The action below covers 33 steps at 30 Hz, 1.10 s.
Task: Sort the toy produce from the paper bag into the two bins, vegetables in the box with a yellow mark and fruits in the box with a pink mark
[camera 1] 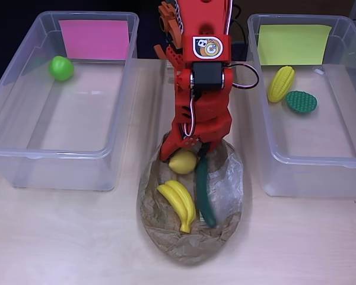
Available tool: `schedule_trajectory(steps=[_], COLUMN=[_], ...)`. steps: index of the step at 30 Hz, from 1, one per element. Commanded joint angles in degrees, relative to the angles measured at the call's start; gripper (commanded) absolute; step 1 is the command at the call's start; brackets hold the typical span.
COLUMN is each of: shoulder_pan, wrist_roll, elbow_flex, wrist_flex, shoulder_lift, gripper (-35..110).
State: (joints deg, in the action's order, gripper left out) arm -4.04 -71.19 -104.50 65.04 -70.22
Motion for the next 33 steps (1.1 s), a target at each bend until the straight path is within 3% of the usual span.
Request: schedule_trajectory(steps=[1,5,26,33], shoulder_pan=[0.26,0.18,-1.49,-1.05], wrist_roll=[1.41,2.64,13.18,16.17], elbow_flex=[-0.18,0.18,10.46,11.87], wrist_flex=[0.62,-2.81,-4.92,-4.48], shoulder_lift=[-1.93,-1.67,5.36,5.45], gripper=[34,30,38,30])
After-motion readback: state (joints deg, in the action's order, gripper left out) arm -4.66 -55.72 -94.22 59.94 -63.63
